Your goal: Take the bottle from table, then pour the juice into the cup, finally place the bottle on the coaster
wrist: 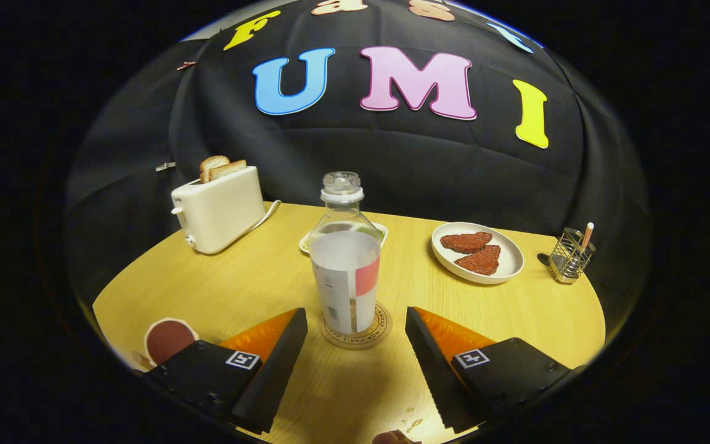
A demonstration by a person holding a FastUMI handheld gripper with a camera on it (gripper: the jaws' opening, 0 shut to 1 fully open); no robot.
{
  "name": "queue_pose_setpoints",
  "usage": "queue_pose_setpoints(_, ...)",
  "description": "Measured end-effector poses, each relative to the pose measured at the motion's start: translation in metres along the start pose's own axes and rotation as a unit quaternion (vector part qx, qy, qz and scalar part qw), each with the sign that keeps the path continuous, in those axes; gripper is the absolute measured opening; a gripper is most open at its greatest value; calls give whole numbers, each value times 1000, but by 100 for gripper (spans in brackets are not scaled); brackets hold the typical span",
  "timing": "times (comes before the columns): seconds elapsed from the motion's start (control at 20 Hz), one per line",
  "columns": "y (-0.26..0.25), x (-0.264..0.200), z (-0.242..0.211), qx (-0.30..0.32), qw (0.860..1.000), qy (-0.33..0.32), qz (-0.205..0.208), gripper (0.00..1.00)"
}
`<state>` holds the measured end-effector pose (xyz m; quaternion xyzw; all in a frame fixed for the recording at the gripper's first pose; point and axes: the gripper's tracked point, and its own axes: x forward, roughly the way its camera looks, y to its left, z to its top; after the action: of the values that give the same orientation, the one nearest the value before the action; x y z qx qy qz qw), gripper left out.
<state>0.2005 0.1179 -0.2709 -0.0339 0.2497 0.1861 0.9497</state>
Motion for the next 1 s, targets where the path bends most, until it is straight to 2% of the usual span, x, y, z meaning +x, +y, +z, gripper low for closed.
queue_pose_setpoints(0.45,-14,-127,73,6,996,-70,-53,98)
queue_pose_setpoints(0.65,-28,-174,113,-8,988,-122,-91,98)
queue_pose_setpoints(0.85,-21,-210,133,0,983,-150,-106,98)
queue_pose_setpoints(1.0,-12,-235,132,8,982,-152,-111,98)
